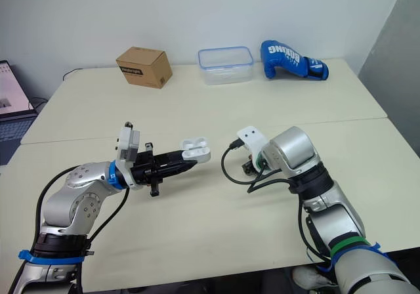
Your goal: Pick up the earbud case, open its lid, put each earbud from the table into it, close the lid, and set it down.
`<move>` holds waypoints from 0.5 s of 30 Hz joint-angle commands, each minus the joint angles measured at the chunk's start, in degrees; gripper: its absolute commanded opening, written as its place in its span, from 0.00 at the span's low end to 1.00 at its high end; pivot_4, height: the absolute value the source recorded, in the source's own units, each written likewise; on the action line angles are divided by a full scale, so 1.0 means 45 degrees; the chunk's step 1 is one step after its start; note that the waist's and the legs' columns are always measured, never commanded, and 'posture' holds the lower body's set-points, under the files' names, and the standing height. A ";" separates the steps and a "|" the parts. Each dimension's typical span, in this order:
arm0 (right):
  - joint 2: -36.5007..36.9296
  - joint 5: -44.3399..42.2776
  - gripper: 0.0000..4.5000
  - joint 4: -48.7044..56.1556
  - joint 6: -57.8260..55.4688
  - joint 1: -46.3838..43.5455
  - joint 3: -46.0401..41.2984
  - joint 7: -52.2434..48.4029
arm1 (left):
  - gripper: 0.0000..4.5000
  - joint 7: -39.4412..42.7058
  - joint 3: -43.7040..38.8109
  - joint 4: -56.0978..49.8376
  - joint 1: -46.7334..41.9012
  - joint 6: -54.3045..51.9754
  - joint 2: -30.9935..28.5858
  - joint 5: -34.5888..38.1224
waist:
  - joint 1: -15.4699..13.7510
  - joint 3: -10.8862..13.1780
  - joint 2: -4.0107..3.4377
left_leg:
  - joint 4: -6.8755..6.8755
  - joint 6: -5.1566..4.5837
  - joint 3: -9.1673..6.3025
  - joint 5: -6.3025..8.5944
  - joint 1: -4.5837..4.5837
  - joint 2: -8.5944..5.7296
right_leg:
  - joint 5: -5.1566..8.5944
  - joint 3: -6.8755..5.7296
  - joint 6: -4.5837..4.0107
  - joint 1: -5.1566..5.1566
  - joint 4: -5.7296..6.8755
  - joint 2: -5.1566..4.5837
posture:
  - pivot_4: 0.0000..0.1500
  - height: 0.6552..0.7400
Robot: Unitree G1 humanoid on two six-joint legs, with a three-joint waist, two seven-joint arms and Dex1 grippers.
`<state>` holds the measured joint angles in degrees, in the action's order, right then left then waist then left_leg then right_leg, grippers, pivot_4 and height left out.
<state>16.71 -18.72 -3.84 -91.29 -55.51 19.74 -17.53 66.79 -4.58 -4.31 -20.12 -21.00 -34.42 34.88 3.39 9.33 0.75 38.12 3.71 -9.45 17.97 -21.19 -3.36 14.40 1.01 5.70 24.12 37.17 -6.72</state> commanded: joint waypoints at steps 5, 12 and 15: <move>-0.0002 -0.0052 0.44 0.0185 0.0457 0.0037 0.0465 -0.0379 | 0.17 -0.0064 -0.0079 -0.0618 0.0068 0.0137 -0.0095 -0.0006 | 0.0011 -0.0003 0.0001 | 0.0000 0.0000 0.0001 0.0000 0.0002 0.0001 | 0.0000 0.0001 0.0000 -0.0001 0.0001 0.0000 | 1.00 0.89; 0.0106 0.0002 0.44 0.0119 0.0686 -0.0016 0.0698 -0.0584 | 0.17 -0.0086 -0.0094 -0.0688 0.0164 0.0156 -0.0092 -0.0018 | 0.0017 -0.0003 0.0001 | 0.0000 0.0000 0.0005 0.0000 0.0006 0.0002 | 0.0000 0.0004 0.0000 -0.0001 0.0002 0.0001 | 1.00 0.89; 0.0165 0.0025 0.40 0.0157 0.0719 0.0009 0.0759 -0.0616 | 0.17 -0.0104 -0.0079 -0.0698 0.0183 0.0169 -0.0069 -0.0029 | 0.0016 -0.0003 0.0001 | 0.0000 0.0000 0.0004 0.0000 0.0007 0.0002 | 0.0000 0.0003 0.0000 -0.0002 0.0003 0.0001 | 1.00 0.89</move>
<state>17.60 -18.68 -3.79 -88.36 -55.52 22.53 -19.52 66.60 -4.55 -5.02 -19.06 -21.00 -34.42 34.68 3.47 9.32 0.75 38.12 3.71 -9.43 17.97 -21.16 -3.35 14.40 1.03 5.70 24.11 37.19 -6.71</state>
